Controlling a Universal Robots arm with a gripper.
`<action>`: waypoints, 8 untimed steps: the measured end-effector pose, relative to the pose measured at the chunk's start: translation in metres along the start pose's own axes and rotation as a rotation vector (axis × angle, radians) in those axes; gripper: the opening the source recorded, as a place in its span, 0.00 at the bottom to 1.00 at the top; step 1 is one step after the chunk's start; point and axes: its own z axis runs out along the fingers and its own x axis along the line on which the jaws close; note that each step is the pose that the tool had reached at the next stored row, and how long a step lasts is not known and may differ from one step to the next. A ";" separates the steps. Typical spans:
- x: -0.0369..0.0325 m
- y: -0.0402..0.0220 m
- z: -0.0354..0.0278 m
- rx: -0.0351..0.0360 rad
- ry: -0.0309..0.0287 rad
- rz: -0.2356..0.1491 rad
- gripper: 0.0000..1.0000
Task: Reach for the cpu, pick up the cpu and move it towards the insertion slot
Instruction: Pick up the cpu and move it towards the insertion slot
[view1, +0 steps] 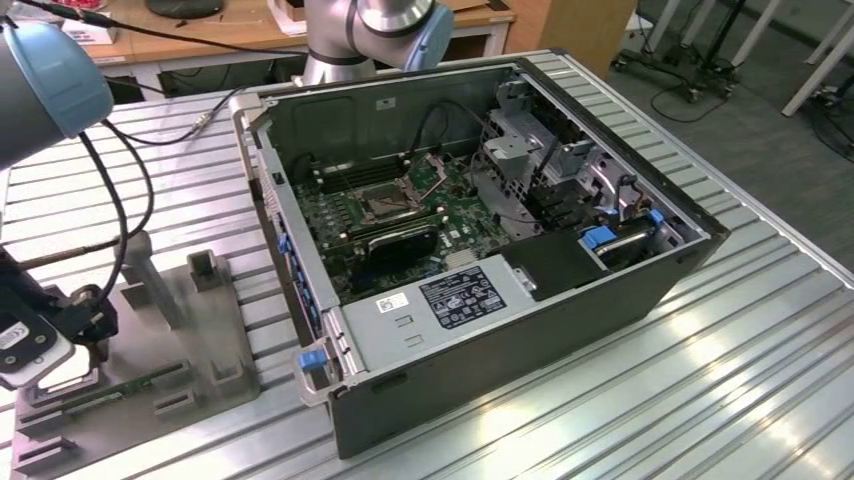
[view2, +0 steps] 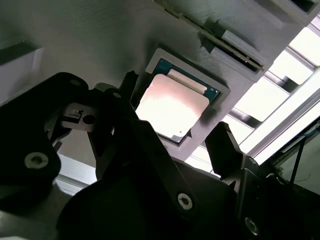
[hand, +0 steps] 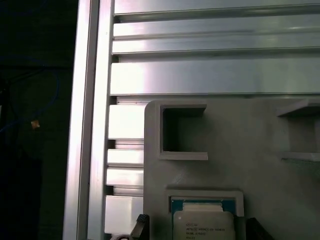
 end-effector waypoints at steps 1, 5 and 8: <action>0.0000 -0.0001 0.0008 0.0001 -0.0001 0.003 0.82; 0.0001 -0.0002 0.0022 0.0001 -0.0003 0.007 0.82; 0.0001 -0.0004 0.0024 0.0001 -0.0004 0.007 0.82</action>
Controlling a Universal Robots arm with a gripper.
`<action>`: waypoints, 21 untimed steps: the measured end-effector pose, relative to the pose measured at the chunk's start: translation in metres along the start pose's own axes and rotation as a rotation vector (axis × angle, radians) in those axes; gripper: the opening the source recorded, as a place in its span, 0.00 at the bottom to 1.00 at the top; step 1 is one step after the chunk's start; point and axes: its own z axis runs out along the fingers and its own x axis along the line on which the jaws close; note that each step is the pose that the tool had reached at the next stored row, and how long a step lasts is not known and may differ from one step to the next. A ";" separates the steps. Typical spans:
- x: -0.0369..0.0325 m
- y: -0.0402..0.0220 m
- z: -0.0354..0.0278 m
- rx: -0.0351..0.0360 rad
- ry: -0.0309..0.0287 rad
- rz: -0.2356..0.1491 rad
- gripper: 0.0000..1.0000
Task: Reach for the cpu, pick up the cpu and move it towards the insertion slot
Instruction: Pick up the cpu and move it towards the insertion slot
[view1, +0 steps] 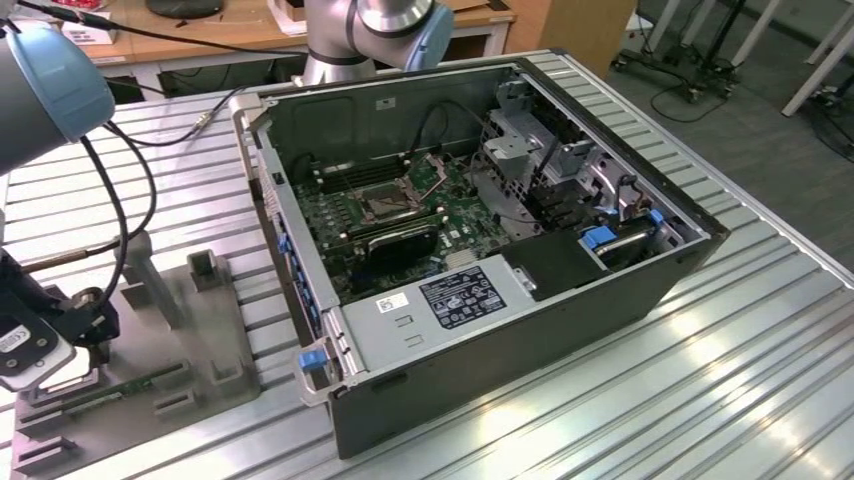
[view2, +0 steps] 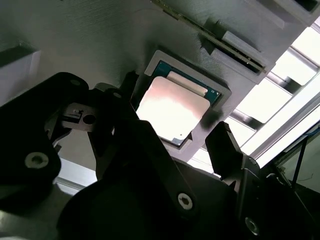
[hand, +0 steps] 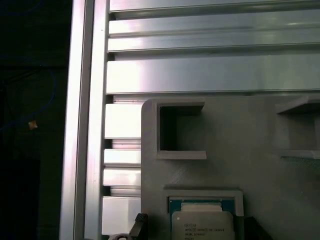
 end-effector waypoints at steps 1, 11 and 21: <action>0.0000 0.0000 0.0000 0.0000 0.0000 0.000 0.81; -0.0002 0.0000 -0.0007 0.0000 -0.0001 0.000 0.65; -0.0007 0.0000 -0.0019 0.0000 0.0002 0.000 0.64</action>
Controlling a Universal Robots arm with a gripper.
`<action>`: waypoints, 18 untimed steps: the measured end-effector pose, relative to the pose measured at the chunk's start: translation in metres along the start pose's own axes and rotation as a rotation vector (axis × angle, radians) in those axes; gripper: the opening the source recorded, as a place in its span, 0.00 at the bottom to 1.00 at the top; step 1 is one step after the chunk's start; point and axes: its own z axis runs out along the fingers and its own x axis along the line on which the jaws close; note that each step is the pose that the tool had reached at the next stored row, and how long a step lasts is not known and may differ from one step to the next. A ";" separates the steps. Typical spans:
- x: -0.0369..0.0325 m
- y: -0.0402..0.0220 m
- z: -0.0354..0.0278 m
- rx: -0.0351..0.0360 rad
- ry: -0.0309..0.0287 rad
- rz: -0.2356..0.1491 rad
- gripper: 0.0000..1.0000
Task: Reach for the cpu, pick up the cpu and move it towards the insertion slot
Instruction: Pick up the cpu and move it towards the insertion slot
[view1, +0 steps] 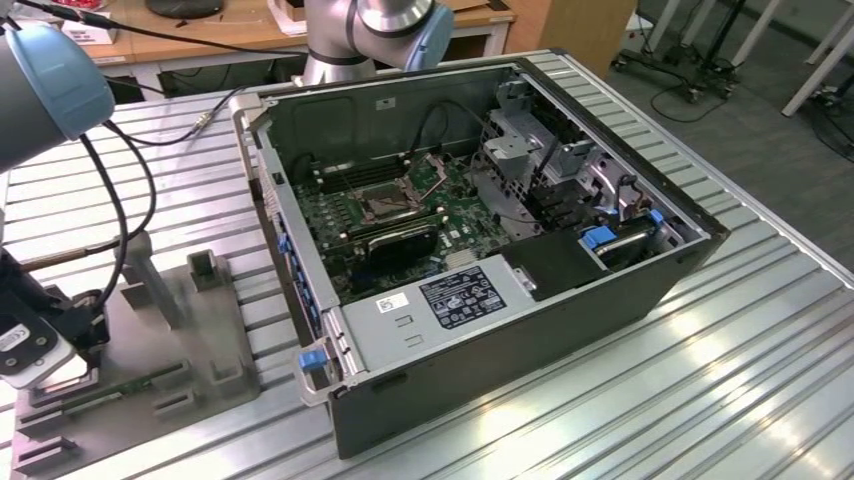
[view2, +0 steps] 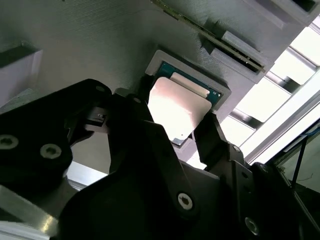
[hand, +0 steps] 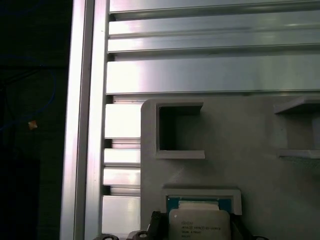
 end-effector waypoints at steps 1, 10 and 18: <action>-0.0002 0.0000 0.0000 -0.0001 0.0001 0.000 0.64; -0.0026 0.0000 0.0001 0.0001 0.0005 0.001 0.55; -0.0028 0.0000 0.0000 0.0000 0.0005 0.001 0.55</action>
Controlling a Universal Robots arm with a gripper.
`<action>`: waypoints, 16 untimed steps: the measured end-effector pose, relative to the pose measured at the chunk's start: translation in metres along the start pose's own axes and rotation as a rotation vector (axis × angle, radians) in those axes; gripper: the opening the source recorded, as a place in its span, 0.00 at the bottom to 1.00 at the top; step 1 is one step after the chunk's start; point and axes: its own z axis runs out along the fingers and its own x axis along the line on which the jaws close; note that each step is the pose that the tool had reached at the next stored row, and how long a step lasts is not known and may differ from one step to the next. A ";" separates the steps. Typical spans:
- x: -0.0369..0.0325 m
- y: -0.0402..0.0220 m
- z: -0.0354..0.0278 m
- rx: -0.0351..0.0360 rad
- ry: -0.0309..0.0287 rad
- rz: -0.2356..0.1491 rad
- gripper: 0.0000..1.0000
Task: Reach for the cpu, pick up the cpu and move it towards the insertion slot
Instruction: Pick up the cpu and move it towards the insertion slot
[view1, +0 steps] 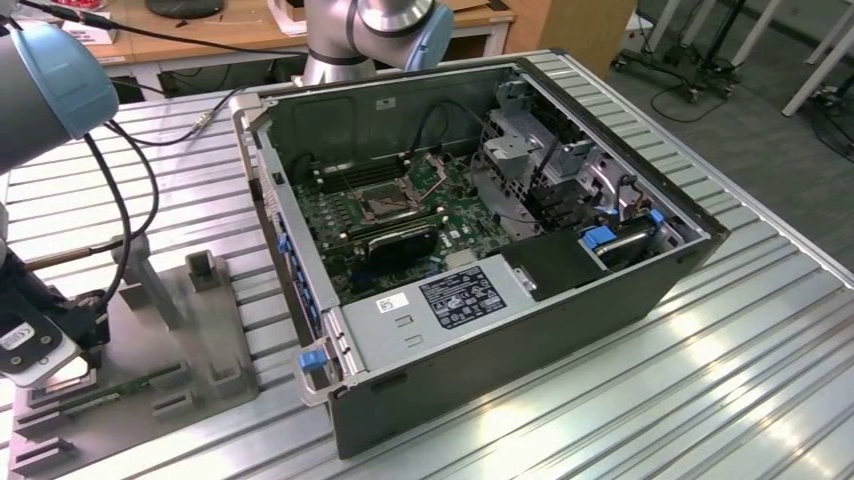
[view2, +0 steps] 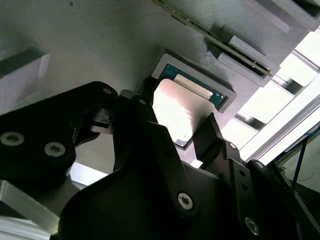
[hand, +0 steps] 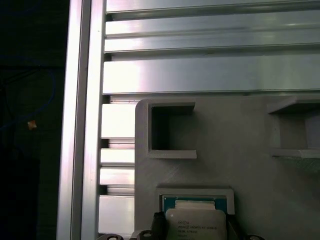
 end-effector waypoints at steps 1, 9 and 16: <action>0.0000 0.0000 0.0000 0.0000 0.0000 0.000 0.55; 0.0000 0.0002 -0.0041 0.0000 0.0001 0.000 0.55; -0.0001 0.0007 -0.0115 0.0000 0.0000 0.000 0.55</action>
